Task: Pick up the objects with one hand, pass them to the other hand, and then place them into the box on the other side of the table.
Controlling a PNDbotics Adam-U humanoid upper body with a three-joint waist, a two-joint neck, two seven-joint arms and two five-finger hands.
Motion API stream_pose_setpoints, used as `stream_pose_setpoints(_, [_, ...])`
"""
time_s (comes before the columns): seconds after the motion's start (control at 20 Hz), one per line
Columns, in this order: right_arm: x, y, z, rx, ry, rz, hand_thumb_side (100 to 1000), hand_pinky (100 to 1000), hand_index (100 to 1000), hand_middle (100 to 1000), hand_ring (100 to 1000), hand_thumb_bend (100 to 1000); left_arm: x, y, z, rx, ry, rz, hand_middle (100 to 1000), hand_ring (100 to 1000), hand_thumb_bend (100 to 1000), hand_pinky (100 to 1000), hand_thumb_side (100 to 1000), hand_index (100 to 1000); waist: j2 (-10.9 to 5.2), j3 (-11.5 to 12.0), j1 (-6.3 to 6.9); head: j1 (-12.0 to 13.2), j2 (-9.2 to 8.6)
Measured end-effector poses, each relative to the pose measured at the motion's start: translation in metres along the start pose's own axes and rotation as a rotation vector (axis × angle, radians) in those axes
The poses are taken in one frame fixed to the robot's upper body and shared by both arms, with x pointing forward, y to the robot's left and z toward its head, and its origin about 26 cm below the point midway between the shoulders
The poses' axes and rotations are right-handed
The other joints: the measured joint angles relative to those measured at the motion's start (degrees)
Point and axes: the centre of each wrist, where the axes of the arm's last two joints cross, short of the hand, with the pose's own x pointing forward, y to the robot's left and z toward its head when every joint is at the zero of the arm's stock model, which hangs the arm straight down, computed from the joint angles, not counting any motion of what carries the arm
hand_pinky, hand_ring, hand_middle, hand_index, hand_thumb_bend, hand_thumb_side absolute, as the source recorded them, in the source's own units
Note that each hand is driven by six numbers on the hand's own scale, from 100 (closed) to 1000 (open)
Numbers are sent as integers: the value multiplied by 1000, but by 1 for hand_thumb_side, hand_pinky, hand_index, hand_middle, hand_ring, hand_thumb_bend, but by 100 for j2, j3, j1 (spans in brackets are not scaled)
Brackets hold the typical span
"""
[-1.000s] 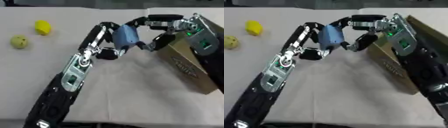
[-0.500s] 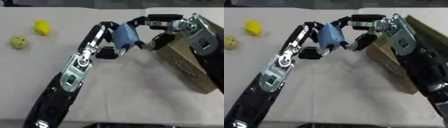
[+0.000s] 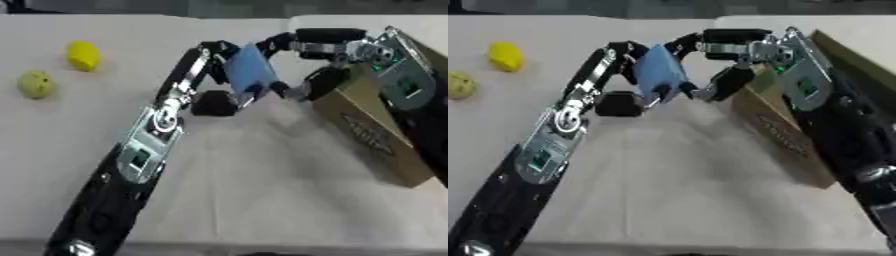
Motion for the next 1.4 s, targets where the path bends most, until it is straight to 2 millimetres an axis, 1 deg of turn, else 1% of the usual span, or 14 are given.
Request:
stream_pose_setpoints(0.25, [-1, 0, 2, -2, -10, -49, 377, 1000, 900, 787, 845, 100, 1, -1, 0, -12, -9, 0, 416, 486, 100, 538, 211, 501, 0, -3, 0, -3, 0])
stream_pose_setpoints(0.4, [-2, -1, 3, -8, -14, -83, 379, 1000, 876, 741, 839, 100, 1, -1, -2, -19, -15, 4, 416, 486, 100, 538, 213, 501, 0, -3, 0, -5, 0])
stream_pose_setpoints(0.45, [-2, -1, 4, -8, -16, -94, 378, 1000, 843, 699, 834, 100, 1, -1, -2, -22, -17, 5, 417, 487, 100, 539, 212, 502, 0, -3, 0, -7, 0])
stream_pose_setpoints(0.55, [-2, -1, 4, -8, -17, -118, 404, 1000, 776, 628, 825, 100, 0, -1, -2, -26, -17, 6, 417, 488, 100, 541, 210, 502, 0, -3, 0, -15, 0])
stream_pose_setpoints(0.75, [-3, 0, 6, -18, -13, -157, 402, 1000, 688, 549, 807, 100, 1, -1, -3, -31, -24, 8, 418, 489, 100, 543, 208, 502, 0, -3, 0, -27, 0])
stream_pose_setpoints(0.9, [-3, 0, 6, -24, -9, -172, 348, 999, 618, 488, 779, 100, 1, -2, -4, -36, -27, 6, 421, 492, 100, 547, 205, 503, 0, -3, 0, -35, 0])
stream_pose_setpoints(1.0, [-3, 0, 6, -28, -5, -178, 319, 989, 573, 455, 760, 100, 1, -2, -4, -39, -30, 6, 425, 496, 100, 553, 188, 507, 0, -3, 0, -46, 0])
stream_pose_setpoints(1.05, [-3, 0, 6, -32, -3, -181, 287, 984, 554, 442, 752, 100, 1, -2, -4, -40, -31, 6, 428, 498, 100, 556, 178, 510, 0, -3, 0, -47, 0])
stream_pose_setpoints(1.2, [-3, 0, 6, -46, 8, -191, 256, 976, 523, 417, 741, 100, 2, -2, -5, -44, -36, 8, 457, 525, 100, 589, 119, 538, 0, -3, 0, -49, 0])
stream_pose_setpoints(1.4, [-2, 0, 6, -58, 18, -197, 208, 965, 492, 389, 722, 100, 2, -2, -5, -48, -40, 5, 456, 523, 100, 587, 128, 538, 0, -3, 0, -52, 0])
